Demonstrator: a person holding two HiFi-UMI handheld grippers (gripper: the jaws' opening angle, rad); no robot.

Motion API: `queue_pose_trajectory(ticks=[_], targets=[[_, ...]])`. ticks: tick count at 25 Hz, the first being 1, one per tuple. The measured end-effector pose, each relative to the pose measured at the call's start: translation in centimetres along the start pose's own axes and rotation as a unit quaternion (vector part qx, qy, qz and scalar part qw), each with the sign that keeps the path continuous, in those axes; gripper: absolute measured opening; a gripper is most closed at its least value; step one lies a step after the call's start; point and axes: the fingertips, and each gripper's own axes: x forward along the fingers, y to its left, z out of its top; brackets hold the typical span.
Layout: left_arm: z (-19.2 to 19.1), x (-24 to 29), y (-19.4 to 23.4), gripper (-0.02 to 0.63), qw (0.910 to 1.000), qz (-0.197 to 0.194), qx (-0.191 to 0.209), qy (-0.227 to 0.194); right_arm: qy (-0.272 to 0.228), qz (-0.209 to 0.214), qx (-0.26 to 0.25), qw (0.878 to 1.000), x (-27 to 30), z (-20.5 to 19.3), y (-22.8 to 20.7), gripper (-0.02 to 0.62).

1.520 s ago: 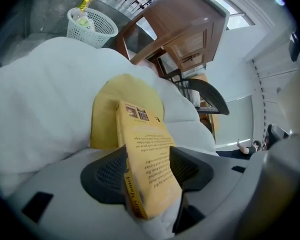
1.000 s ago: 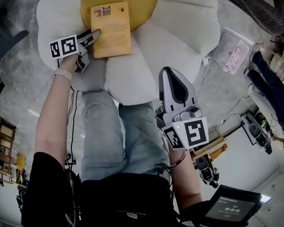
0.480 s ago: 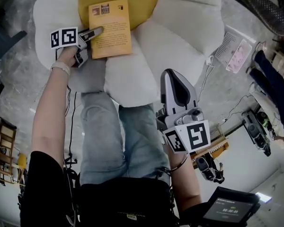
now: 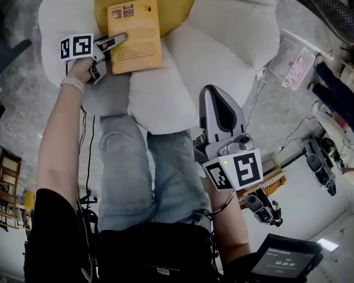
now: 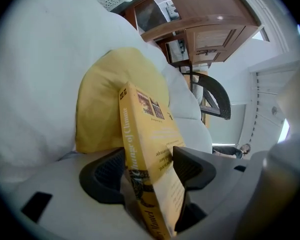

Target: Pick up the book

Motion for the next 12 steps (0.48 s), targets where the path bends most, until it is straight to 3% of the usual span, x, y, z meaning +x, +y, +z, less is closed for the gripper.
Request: queue_pose_trajectory(ticks=[5,12], targets=[[-0.1,-0.6,-0.6,0.293,1.0,-0.001,-0.003,-0.008,-0.004,0.006,0.004,1.0,0.3,0.7,0.7,0.029],[-0.5,-1.4,-3.4,0.221,0.9986,-0.035,-0.028,-0.028,-0.012,0.008,0.01,1.0,-0.3,1.8,0.6,0.029]])
